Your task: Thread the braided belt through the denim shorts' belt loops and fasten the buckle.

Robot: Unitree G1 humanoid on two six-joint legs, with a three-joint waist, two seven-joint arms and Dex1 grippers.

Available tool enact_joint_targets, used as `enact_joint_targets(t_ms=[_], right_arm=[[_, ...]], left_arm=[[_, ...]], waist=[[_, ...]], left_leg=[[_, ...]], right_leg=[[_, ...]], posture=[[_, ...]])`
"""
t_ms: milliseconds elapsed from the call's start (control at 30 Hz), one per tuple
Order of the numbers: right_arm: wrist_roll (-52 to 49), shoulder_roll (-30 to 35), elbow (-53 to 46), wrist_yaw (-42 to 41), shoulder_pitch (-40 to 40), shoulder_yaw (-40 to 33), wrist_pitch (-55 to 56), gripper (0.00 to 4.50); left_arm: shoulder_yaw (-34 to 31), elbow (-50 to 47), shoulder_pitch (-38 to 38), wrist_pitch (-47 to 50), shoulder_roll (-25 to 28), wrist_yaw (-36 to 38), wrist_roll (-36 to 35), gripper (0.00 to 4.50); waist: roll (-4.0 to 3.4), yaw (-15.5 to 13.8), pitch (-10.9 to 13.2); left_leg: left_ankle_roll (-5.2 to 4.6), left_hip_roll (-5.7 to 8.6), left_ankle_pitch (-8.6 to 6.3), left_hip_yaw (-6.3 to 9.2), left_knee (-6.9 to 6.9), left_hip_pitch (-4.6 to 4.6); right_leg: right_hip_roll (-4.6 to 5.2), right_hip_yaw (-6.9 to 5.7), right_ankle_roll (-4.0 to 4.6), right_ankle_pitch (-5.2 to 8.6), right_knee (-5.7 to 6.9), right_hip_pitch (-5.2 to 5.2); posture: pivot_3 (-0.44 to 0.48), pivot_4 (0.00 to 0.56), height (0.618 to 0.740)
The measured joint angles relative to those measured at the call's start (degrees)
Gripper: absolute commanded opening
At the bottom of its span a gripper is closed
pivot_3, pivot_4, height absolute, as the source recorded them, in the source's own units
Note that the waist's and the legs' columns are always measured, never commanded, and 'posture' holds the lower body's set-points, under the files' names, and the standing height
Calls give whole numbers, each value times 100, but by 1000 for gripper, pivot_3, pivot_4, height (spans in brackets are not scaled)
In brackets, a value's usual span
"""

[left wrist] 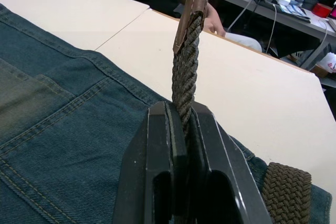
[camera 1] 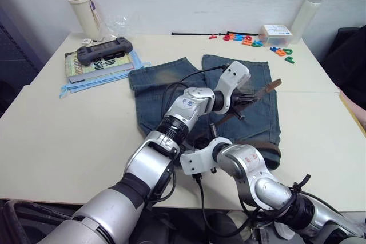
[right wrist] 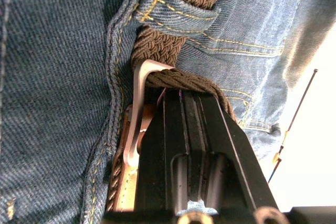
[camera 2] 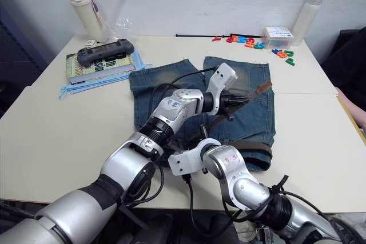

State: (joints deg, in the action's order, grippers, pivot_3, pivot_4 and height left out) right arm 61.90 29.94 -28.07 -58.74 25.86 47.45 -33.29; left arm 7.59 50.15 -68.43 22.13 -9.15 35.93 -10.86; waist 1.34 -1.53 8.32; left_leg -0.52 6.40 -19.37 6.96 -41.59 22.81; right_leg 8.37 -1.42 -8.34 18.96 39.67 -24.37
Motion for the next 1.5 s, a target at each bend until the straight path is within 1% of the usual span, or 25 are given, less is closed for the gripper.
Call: enact_joint_targets(t_ms=[67,133,200,267,300,333,400,433,500,600,700,733,800,833,867,967,1033,1167,1300,1400,1500], right_arm=[[4,-26,1,-7,-59,-88,91,22],[9,-85,1,-6,-154,-205,146,22],[9,-215,1,-5,-303,-385,185,22],[8,-321,-1,-2,-424,-543,229,22],[1,-379,-5,-2,-514,-658,265,22],[-6,-390,-6,-2,-555,-723,301,22],[-60,-463,-16,-1,-691,-915,333,22],[-97,-467,-17,-1,-727,-981,335,22],[-252,-461,-80,-2,-844,-1181,362,22],[-474,-440,-174,-75,-916,-1397,367,22],[-747,-462,-412,-274,-1047,-1675,181,22],[-871,-534,-519,-390,-1099,-1796,26,22],[-1020,-570,-672,-520,-1160,-1940,-176,22],[-1107,-594,-766,-583,-1182,-2026,-291,22],[-1176,-617,-824,-633,-1196,-2088,-377,22],[-1369,-844,-1009,-750,-1238,-2265,-894,22],[-1496,-978,-1086,-791,-1223,-2355,-1227,22],[-1753,-1173,-1291,-811,-1194,-2515,-1880,22],[-2158,-1381,-1606,-819,-1074,-2562,-2591,22],[-2460,-1438,-1890,-767,-890,-2739,-3056,22],[-2778,-1507,-2053,-584,-709,-2878,-3457,22]], left_arm=[[-32,-100,49,-8,23,2,1,0],[-37,-432,226,-10,102,-3,3,0],[-44,-1151,658,-21,301,-25,10,0],[-34,-2028,1199,-7,541,-92,43,0],[-35,-2625,1530,50,664,-127,43,0],[-34,-2890,1679,96,721,-139,43,0],[-36,-3859,2184,300,880,-255,21,0],[-38,-4120,2308,360,940,-292,6,0],[-54,-4786,2650,461,1104,-475,14,0],[-66,-5273,2970,483,1407,-682,142,0],[-65,-5758,3415,402,1834,-753,323,0],[-63,-5981,3643,381,2063,-734,360,0],[-79,-6147,3932,369,2336,-686,400,0],[-93,-6320,4110,373,2443,-627,390,0],[-89,-6463,4289,378,2522,-558,363,0],[-94,-6951,4936,374,2892,-303,223,0],[-92,-7047,5184,324,3120,-208,230,0],[22,-7224,5352,-63,3523,-44,417,0],[265,-7247,5496,-623,3903,-4,926,0],[450,-7249,5545,-917,4049,4,1232,0],[500,-7246,5542,-1125,4105,-1,1464,0]], waist=[[0,-2,0],[0,0,0],[-2,6,-1],[-4,4,-3],[0,-2,-6],[2,-12,-5],[2,-30,-6],[0,-53,-5],[-5,-89,-1],[-9,-146,4],[-25,-175,14],[-27,-170,15],[-30,-181,17],[-30,-184,17],[-32,-187,18],[-44,-153,28],[-49,-158,37],[-56,-152,49],[-79,-99,75],[-77,-89,92],[-77,-87,94]], left_leg=[[1,2,1,3,5,-1],[10,1,7,3,17,-6],[40,-2,24,2,33,-14],[51,-5,29,3,49,-23],[54,-7,29,8,53,-26],[55,-7,29,12,53,-29],[55,-3,29,26,52,-41],[54,-2,28,31,52,-50],[25,0,12,40,54,-62],[28,0,10,41,54,-57],[34,3,3,42,55,-40],[31,1,-4,41,57,-31],[14,3,-6,42,56,-2],[3,2,-1,42,52,40],[1,4,0,42,51,54],[-7,1,-15,41,52,55],[-6,0,-18,41,55,66],[-3,-4,-16,39,44,124],[-1,-5,-15,26,41,135],[5,-5,-11,23,42,142],[10,-6,-6,23,42,142]], right_leg=[[0,0,-1,0,-3,1],[0,2,0,0,-7,2],[1,7,3,2,-12,5],[-2,15,10,6,-14,5],[-2,19,15,10,-15,7],[-4,21,17,11,-15,12],[-9,25,19,13,-21,35],[-18,23,19,13,-26,49],[-24,20,17,15,-43,74],[-26,19,17,15,-55,71],[-26,19,21,21,-65,56],[-28,23,25,25,-69,45],[-28,22,29,34,-67,12],[-28,22,30,34,-67,-23],[-27,23,31,34,-68,-38],[-2,27,50,45,-67,-52],[0,26,59,51,-64,-70],[1,25,61,52,-54,-128],[2,34,61,52,-38,-150],[4,36,65,54,-22,-165],[4,36,67,55,-12,-169]], posture=[[0,150,654],[0,150,654],[0,150,654],[0,150,654],[0,150,654],[0,150,654],[0,150,654],[0,150,654],[0,150,654],[0,150,654],[0,150,654],[0,150,654],[0,150,654],[0,150,654],[0,150,654],[0,150,654],[0,150,654],[0,150,654],[0,150,654],[0,150,654],[0,150,654]])
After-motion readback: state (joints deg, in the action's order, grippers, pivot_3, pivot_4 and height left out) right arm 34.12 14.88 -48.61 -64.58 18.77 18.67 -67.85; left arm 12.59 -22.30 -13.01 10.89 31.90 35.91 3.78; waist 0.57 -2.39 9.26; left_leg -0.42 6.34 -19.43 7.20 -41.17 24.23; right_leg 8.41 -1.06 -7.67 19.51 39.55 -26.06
